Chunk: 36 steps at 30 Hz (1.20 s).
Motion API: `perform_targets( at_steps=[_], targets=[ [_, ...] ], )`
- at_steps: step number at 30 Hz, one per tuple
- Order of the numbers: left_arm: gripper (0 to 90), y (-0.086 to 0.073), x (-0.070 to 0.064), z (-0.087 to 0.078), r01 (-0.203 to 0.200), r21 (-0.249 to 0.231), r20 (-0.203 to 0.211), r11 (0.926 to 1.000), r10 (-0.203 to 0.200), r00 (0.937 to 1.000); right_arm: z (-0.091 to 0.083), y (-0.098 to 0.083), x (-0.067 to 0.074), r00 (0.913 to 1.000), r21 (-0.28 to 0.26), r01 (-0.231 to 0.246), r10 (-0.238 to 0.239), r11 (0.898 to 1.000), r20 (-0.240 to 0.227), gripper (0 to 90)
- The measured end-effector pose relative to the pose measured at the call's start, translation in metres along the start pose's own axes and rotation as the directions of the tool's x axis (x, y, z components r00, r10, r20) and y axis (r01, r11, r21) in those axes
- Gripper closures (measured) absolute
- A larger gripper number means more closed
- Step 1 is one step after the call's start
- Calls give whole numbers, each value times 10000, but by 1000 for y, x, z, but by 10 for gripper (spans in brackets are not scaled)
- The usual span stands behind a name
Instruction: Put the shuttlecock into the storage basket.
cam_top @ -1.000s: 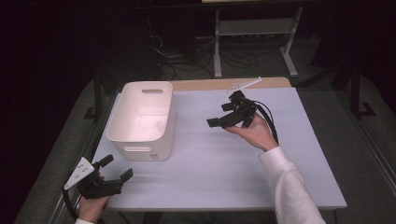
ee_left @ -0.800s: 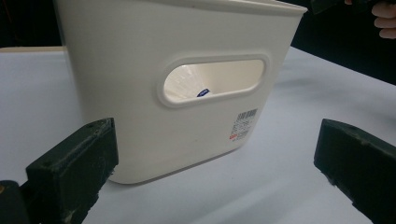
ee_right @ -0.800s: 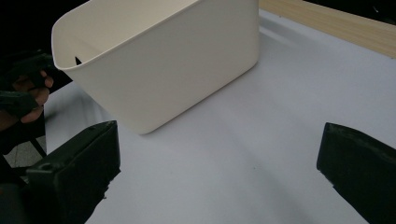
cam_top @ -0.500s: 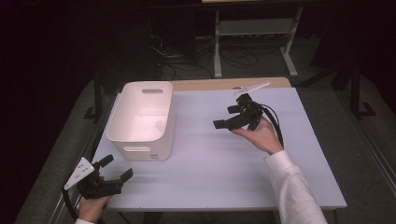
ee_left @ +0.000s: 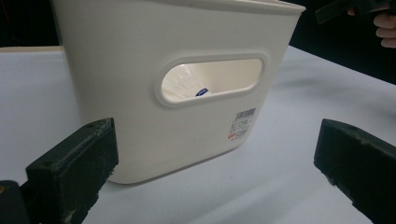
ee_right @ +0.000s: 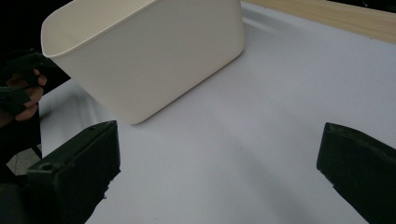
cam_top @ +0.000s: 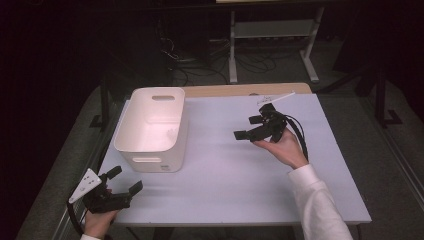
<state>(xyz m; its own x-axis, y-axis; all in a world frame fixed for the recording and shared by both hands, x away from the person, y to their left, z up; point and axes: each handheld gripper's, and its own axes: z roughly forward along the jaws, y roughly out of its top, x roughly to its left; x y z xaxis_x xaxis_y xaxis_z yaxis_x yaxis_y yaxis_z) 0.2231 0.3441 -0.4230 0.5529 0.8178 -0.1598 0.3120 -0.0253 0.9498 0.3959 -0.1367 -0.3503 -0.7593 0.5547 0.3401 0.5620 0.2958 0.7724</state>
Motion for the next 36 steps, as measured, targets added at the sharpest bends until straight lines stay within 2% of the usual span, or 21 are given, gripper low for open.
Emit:
perform_targets(
  at_steps=[9,23,36],
  targets=[
    [0,0,0,0,-79,105,67,9999,78,9999,-6,-11,-8,9999,-107,-130,131,9999,81,0],
    [0,0,0,0,-39,80,41,10000,39,10000,-16,-34,-16,9983,-25,-584,585,9983,87,0],
    [0,0,0,0,-67,110,36,9999,67,10000,-22,-53,-24,9964,208,-810,804,9965,269,0]
  ],
)
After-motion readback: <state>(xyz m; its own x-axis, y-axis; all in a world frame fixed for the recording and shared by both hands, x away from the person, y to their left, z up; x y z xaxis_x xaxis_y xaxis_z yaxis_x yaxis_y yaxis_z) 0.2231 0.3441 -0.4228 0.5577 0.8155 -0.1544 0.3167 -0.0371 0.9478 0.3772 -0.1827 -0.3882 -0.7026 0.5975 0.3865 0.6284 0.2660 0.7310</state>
